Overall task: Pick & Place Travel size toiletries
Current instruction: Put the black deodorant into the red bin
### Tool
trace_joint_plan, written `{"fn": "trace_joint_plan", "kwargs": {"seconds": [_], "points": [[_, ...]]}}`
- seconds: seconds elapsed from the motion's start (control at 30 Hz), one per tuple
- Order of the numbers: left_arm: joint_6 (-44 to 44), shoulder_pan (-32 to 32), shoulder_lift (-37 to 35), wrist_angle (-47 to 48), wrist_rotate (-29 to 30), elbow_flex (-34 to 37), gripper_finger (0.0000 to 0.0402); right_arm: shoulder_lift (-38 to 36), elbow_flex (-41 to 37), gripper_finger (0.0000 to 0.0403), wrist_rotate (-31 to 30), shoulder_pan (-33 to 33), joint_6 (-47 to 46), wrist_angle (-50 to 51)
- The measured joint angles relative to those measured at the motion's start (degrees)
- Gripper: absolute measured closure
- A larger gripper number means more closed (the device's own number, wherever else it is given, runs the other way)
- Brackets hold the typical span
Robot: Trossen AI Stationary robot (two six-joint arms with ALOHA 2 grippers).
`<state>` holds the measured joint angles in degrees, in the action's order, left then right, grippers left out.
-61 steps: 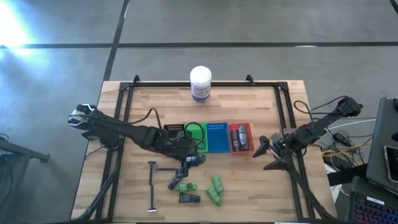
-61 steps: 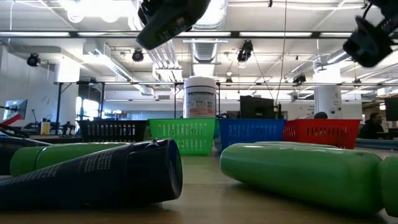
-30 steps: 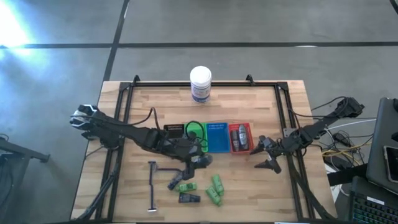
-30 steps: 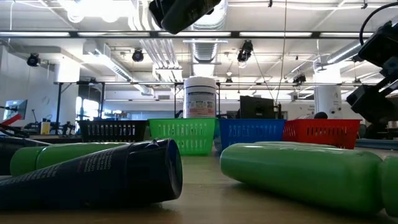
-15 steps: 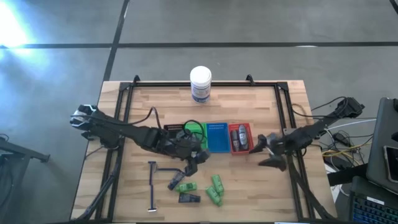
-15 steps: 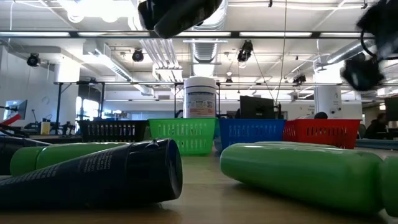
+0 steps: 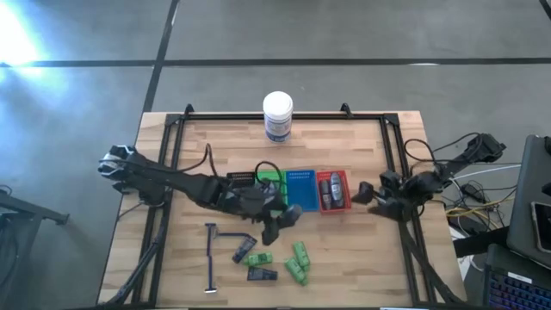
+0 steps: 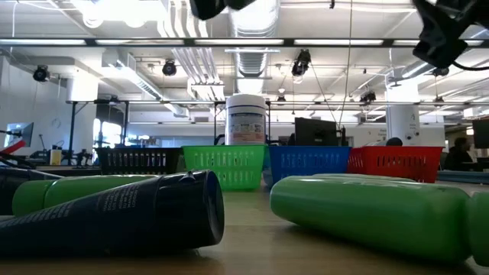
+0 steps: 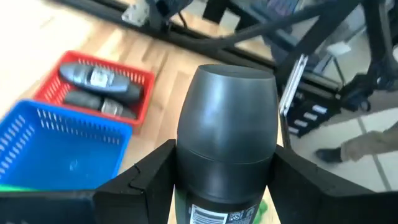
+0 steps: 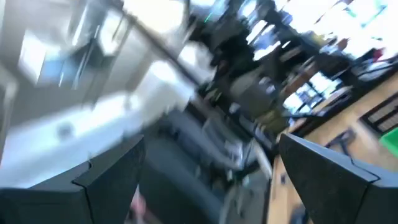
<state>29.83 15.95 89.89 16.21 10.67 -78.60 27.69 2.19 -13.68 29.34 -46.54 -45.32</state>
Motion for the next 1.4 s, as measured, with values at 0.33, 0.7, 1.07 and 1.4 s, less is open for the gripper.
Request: {"fn": "trace_joint_plan", "kwargs": {"seconds": [0.33, 0.7, 1.07, 1.4], "points": [[-1.2, -6.9, 0.0, -14.8, -10.3, 0.1, 0.0189, 0.9, 7.8, 0.0039, -4.5, 0.0, 16.6, 0.2], [-4.5, -13.9, 0.3, -19.8, -23.3, 0.2, 0.0189, 8.6, 19.8, 0.0039, -7.4, 0.0, 27.7, 1.9], [-3.2, -14.9, 0.3, -22.8, -26.4, 0.2, 0.0189, 19.1, 27.8, 0.0039, -7.3, 0.0, 25.8, 1.7], [-1.3, -13.9, 0.1, -23.3, -26.2, 0.0, 0.0189, 20.7, 29.6, 0.0039, -5.2, 0.0, 17.8, 1.7]]}}
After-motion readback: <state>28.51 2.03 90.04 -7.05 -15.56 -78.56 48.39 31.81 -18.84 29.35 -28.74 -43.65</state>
